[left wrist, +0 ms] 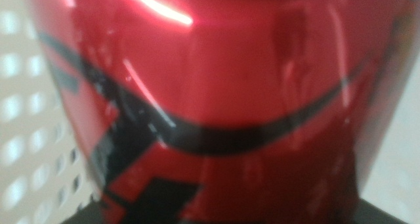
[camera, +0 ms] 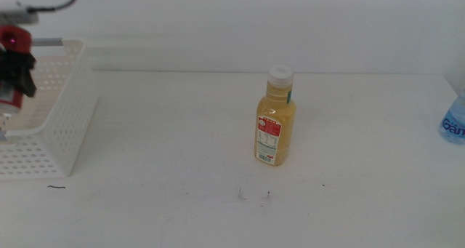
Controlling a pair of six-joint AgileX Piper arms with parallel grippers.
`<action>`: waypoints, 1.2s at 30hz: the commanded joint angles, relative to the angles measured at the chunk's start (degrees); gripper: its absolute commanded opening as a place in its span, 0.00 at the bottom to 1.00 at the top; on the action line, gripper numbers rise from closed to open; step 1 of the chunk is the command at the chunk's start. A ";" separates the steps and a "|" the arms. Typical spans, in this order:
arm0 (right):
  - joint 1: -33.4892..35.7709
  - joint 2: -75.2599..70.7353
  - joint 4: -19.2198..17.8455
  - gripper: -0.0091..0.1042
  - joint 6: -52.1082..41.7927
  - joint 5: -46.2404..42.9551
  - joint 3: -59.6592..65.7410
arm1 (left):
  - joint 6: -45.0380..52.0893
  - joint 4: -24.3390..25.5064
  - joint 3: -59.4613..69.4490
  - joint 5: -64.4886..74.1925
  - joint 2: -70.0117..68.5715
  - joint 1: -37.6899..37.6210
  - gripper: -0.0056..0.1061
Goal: Use arms to grab the bottles and put them into the dustbin to the left of the table.
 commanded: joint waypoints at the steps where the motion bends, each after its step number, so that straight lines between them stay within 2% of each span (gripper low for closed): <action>1: -0.48 -0.26 -0.43 0.80 -0.26 -0.39 0.13 | 0.26 -0.43 -1.07 -2.39 1.54 0.11 0.10; 3: -0.48 -0.26 -0.43 0.80 -0.26 -0.39 0.13 | 0.26 -0.43 -1.07 -3.19 3.28 0.11 0.14; 6: -0.48 -0.26 -0.43 0.80 -0.26 -0.39 0.13 | 0.15 -0.74 -1.07 -3.35 5.23 0.11 0.25; 11: -0.48 -0.26 -0.43 0.80 -0.26 -0.39 0.13 | -0.29 0.27 -0.93 -3.49 6.32 -0.12 0.61; 15: -0.48 -0.26 -0.43 0.80 -0.26 -0.39 0.13 | 0.47 0.15 -1.32 -2.22 5.53 -0.12 0.87; 22: -0.48 -0.26 -0.43 0.80 -0.26 -0.39 0.13 | -1.31 -0.77 -1.17 0.51 -3.22 -2.14 0.89; 27: -0.48 -0.26 -0.43 0.80 -0.26 -0.39 0.13 | -0.63 -1.29 5.89 -1.01 -16.39 -8.89 0.89; 32: -0.48 -0.26 -0.43 0.80 -0.26 -0.39 0.13 | 3.07 -3.98 24.54 -19.46 -35.10 -17.74 0.89; 35: -0.48 -0.26 -0.43 0.80 -0.26 -0.39 0.13 | 10.07 -11.31 41.72 -36.93 -45.39 -23.84 0.89; 36: -0.48 -0.26 -0.43 0.80 -0.26 -0.39 0.13 | 14.36 -15.13 47.82 -43.59 -48.32 -26.19 0.89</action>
